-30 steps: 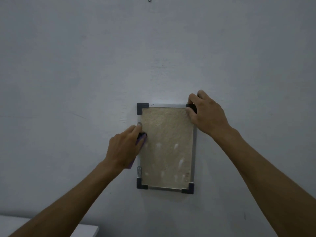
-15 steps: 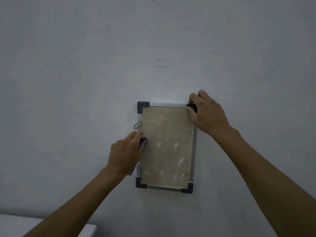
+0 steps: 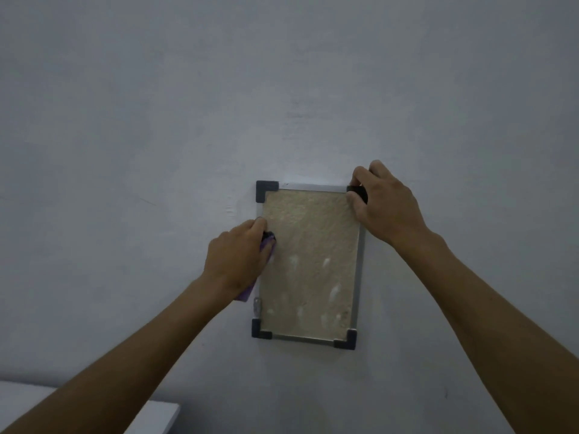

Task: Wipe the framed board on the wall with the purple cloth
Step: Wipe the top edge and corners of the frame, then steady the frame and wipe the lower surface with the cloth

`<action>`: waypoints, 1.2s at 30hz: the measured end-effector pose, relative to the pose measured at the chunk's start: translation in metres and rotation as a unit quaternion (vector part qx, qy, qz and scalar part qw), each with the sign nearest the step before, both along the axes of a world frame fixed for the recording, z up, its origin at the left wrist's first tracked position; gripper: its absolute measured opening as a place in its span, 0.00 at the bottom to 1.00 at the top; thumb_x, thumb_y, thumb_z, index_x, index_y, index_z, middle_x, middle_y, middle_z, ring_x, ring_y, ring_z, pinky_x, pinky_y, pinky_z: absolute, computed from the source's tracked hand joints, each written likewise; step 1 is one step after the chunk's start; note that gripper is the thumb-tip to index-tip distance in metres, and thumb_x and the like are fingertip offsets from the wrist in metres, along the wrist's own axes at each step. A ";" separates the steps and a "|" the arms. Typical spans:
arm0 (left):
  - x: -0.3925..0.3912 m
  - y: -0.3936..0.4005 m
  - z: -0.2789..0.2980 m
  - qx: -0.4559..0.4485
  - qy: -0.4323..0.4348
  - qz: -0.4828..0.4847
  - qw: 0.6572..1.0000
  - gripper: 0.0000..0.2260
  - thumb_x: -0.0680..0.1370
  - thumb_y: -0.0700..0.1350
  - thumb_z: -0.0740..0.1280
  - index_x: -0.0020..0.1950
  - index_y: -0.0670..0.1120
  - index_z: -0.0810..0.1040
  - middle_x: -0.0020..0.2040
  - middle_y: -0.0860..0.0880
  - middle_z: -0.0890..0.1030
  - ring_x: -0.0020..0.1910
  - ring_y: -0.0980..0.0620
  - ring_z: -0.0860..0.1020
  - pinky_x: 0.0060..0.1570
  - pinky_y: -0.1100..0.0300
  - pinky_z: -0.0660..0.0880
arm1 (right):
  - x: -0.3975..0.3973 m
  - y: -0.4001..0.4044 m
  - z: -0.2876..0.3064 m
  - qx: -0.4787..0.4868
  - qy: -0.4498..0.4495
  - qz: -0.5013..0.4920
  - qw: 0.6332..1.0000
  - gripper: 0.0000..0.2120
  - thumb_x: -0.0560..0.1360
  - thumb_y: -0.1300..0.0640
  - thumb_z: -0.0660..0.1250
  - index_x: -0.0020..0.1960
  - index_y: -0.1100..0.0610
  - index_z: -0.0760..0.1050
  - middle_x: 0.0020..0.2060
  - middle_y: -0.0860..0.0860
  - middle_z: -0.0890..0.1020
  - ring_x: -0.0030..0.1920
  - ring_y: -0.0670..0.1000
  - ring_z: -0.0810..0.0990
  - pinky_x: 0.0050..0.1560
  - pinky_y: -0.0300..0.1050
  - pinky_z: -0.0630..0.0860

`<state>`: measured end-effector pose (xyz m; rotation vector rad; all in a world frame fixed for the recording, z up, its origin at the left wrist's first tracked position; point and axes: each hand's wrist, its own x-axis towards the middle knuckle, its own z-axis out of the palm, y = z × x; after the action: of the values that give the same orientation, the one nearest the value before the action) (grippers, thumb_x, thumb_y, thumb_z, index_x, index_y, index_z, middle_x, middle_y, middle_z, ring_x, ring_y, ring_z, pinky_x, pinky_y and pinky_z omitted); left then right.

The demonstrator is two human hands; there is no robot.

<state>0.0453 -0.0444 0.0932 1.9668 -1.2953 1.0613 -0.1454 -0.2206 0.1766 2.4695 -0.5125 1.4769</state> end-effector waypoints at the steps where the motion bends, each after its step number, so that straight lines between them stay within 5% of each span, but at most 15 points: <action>1: 0.000 0.000 0.003 0.004 0.019 0.006 1.000 0.09 0.81 0.54 0.62 0.48 0.50 0.71 0.44 0.51 0.79 0.36 0.53 0.74 0.34 0.59 0.69 | 0.000 0.001 -0.001 0.002 0.000 -0.001 1.000 0.08 0.80 0.52 0.65 0.52 0.56 0.72 0.49 0.51 0.71 0.40 0.53 0.75 0.37 0.45 0.72; 5: -0.001 -0.001 0.006 -0.039 0.188 -0.055 0.980 0.09 0.77 0.53 0.69 0.47 0.48 0.74 0.41 0.52 0.78 0.39 0.52 0.76 0.36 0.62 0.69 | -0.005 0.007 -0.003 0.002 0.019 -0.015 1.000 0.08 0.80 0.53 0.65 0.55 0.57 0.72 0.51 0.51 0.72 0.43 0.53 0.75 0.37 0.46 0.73; 7: -0.002 0.001 0.007 -0.070 0.335 -0.094 0.935 0.12 0.75 0.53 0.72 0.47 0.46 0.74 0.41 0.50 0.78 0.39 0.52 0.77 0.35 0.63 0.69 | -0.011 0.011 -0.006 0.015 0.041 -0.034 0.998 0.11 0.80 0.52 0.65 0.60 0.56 0.72 0.54 0.51 0.72 0.49 0.53 0.75 0.43 0.50 0.77; 11: -0.017 0.011 0.010 -0.106 0.625 -0.220 0.742 0.16 0.77 0.50 0.70 0.57 0.40 0.75 0.45 0.41 0.81 0.39 0.46 0.80 0.34 0.56 0.78 | -0.018 0.035 -0.029 0.058 0.055 -0.004 0.997 0.25 0.77 0.51 0.69 0.71 0.55 0.68 0.66 0.51 0.70 0.62 0.52 0.71 0.62 0.50 0.75; 15: -0.042 0.017 0.018 -0.164 0.719 -0.317 0.597 0.11 0.81 0.47 0.63 0.55 0.41 0.76 0.44 0.41 0.81 0.41 0.45 0.80 0.40 0.54 0.80 | -0.005 0.087 -0.065 0.206 0.060 0.181 0.960 0.20 0.80 0.43 0.64 0.69 0.47 0.69 0.63 0.44 0.72 0.55 0.41 0.73 0.52 0.35 0.73; 19: -0.065 0.019 0.009 -0.138 0.683 -0.334 0.635 0.14 0.83 0.47 0.60 0.60 0.38 0.77 0.52 0.36 0.82 0.47 0.45 0.81 0.44 0.53 0.80 | 0.019 0.113 -0.092 0.302 0.101 0.217 0.923 0.22 0.80 0.37 0.59 0.69 0.48 0.67 0.58 0.47 0.75 0.53 0.44 0.76 0.51 0.38 0.77; 24: -0.066 0.039 0.001 -0.108 0.710 -0.411 0.561 0.31 0.81 0.64 0.56 0.58 0.37 0.82 0.53 0.38 0.85 0.51 0.42 0.85 0.47 0.51 0.83 | 0.020 0.110 -0.100 0.396 0.068 0.182 0.897 0.27 0.76 0.34 0.64 0.66 0.50 0.66 0.53 0.48 0.78 0.46 0.42 0.79 0.42 0.34 0.73; 27: -0.056 0.044 0.004 -0.035 0.698 -0.419 0.580 0.36 0.80 0.67 0.53 0.56 0.37 0.84 0.55 0.38 0.84 0.53 0.38 0.84 0.53 0.49 0.82 | 0.013 0.100 -0.100 0.410 0.074 0.195 0.888 0.22 0.77 0.42 0.69 0.64 0.52 0.69 0.54 0.51 0.81 0.49 0.48 0.82 0.50 0.46 0.81; 29: -0.047 0.047 0.004 -0.017 0.664 -0.406 0.628 0.32 0.81 0.65 0.54 0.56 0.39 0.84 0.53 0.41 0.85 0.51 0.39 0.84 0.49 0.50 0.83 | 0.011 0.097 -0.098 0.409 0.081 0.201 0.887 0.18 0.78 0.45 0.69 0.61 0.53 0.71 0.53 0.53 0.82 0.50 0.53 0.83 0.54 0.54 0.81; 34: -0.010 0.046 -0.018 -0.070 0.411 -0.281 0.865 0.08 0.81 0.49 0.65 0.52 0.47 0.81 0.46 0.46 0.84 0.41 0.52 0.85 0.41 0.56 0.84 | 0.016 0.090 -0.085 0.412 0.016 0.198 0.889 0.14 0.80 0.47 0.66 0.60 0.53 0.69 0.51 0.50 0.81 0.48 0.47 0.81 0.43 0.39 0.76; 36: 0.004 0.042 -0.035 -0.064 0.314 -0.216 0.922 0.06 0.80 0.48 0.68 0.54 0.49 0.79 0.48 0.50 0.82 0.40 0.55 0.83 0.38 0.64 0.81 | 0.022 0.086 -0.081 0.417 -0.010 0.197 0.887 0.12 0.82 0.48 0.64 0.60 0.52 0.68 0.50 0.50 0.81 0.47 0.48 0.81 0.43 0.41 0.77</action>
<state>0.0496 -0.0023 0.0584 1.6124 -1.1671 0.2514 -0.1230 -0.1346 0.0956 3.3877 -0.8258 1.6667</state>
